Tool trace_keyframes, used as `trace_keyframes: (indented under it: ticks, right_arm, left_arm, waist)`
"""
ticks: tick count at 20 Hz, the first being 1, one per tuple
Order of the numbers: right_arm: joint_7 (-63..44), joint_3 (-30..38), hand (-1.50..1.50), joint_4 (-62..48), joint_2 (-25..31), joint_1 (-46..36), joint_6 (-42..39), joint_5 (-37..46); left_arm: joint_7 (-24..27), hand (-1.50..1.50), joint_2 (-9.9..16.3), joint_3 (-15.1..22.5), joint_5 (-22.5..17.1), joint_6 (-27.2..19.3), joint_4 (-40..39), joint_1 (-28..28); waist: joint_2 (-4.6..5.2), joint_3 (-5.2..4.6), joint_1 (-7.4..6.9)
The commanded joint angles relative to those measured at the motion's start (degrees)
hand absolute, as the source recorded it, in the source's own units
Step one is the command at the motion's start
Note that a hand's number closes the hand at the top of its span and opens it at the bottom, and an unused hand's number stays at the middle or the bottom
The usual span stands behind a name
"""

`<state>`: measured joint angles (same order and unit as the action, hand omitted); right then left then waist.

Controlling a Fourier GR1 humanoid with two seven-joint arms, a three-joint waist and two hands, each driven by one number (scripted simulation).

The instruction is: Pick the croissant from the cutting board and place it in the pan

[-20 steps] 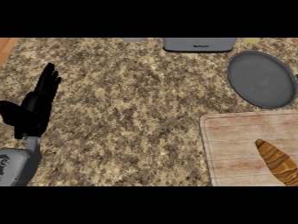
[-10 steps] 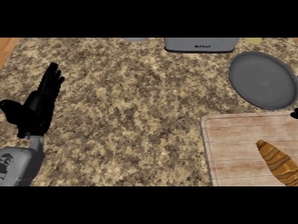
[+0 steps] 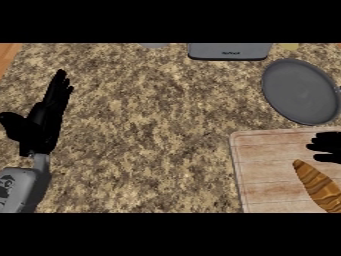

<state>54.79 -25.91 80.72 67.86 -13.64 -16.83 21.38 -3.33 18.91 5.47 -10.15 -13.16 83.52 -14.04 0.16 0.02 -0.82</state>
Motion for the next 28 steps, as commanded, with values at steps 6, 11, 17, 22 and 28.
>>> trace_keyframes:
  ticks: [6, 11, 17, 22, 28]
  right_arm:
    - [3.27, 0.33, -1.5, -0.66, -3.65, -0.89, -1.81, 8.37]
    - [0.25, 0.47, -1.5, 1.62, -4.02, 1.88, 2.04, 15.57]
    - [-2.22, 1.75, -1.5, 1.92, -7.85, 1.06, -1.09, 20.36]
    - [0.4, 2.48, -1.5, -1.15, -10.72, -0.23, -1.16, 23.95]
    - [-5.18, 2.71, -1.5, 4.95, -13.45, 3.98, -0.33, 29.88]
  left_arm:
    - [-0.74, 0.0, 0.05, -2.57, 0.49, 2.44, 1.4, 1.37]
    - [-0.16, 0.0, -0.28, -3.7, 1.11, 3.54, 0.82, 1.82]
    - [0.29, 0.0, -1.87, -4.8, 2.03, 4.03, 0.9, 2.7]
    - [1.73, 0.0, -2.12, -6.55, 3.04, 4.91, -2.43, 0.07]
    - [1.14, 0.0, -4.2, -5.96, 4.5, 4.87, -0.56, 2.45]
  waist:
    - [-0.16, -0.04, 0.66]
    - [-0.23, -0.04, 0.91]
    - [-0.19, -0.04, 0.81]
    - [-0.12, -0.04, 0.76]
    - [-0.24, -0.05, 1.06]
